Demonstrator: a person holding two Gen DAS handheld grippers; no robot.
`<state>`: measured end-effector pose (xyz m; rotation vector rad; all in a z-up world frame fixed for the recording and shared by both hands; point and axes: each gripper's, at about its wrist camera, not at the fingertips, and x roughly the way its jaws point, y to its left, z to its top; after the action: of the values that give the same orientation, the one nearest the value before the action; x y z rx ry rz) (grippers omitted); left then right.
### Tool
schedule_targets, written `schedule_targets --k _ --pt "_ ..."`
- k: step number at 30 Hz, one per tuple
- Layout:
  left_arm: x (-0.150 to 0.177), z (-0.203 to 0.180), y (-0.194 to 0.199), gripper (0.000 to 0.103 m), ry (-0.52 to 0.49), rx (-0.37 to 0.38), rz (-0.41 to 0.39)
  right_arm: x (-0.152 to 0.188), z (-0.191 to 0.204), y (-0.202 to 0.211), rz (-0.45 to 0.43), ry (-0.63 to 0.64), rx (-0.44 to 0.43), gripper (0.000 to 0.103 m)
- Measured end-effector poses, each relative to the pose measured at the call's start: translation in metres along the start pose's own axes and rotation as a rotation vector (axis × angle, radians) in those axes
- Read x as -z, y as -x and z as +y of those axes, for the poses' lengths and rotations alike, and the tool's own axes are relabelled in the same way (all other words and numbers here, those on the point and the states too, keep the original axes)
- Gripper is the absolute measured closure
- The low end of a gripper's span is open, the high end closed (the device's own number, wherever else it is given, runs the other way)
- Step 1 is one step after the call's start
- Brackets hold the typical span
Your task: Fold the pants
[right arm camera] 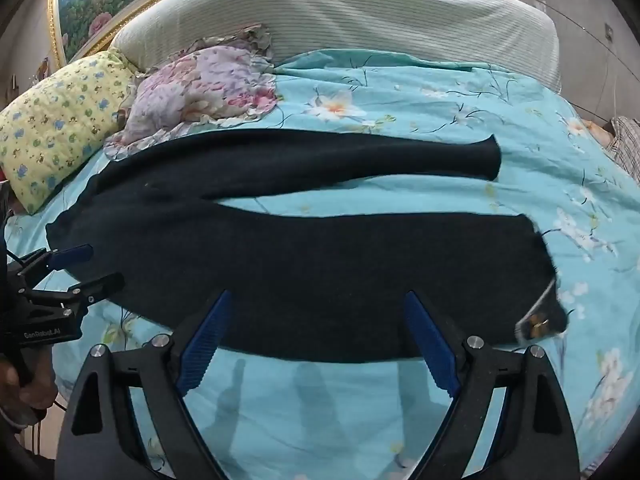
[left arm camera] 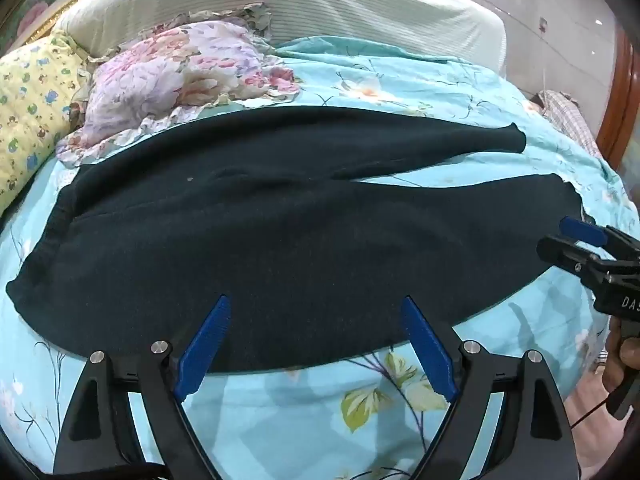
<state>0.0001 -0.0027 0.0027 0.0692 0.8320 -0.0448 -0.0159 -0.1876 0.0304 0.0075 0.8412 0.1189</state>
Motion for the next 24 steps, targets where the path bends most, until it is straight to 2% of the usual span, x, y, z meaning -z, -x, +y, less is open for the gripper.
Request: schedule_targets --k 3,6,12,24 --pt "-0.001 0.002 0.008 0.015 0.012 -0.009 -0.016 -0.003 0.003 -0.003 0.032 -0.025 -0.015 0.015" --pt "0.001 0.008 0.007 0.015 0.043 0.003 -0.007 0.005 0.03 0.006 0.013 0.014 -0.009 0.015" --pt "0.007 0.013 0.002 0.015 0.066 -0.008 -0.003 0.008 0.023 0.001 0.017 -0.031 -0.079 0.015" --pt "0.01 0.015 0.0 0.015 0.092 -0.033 0.003 0.006 0.03 0.003 0.018 -0.047 -0.079 0.015"
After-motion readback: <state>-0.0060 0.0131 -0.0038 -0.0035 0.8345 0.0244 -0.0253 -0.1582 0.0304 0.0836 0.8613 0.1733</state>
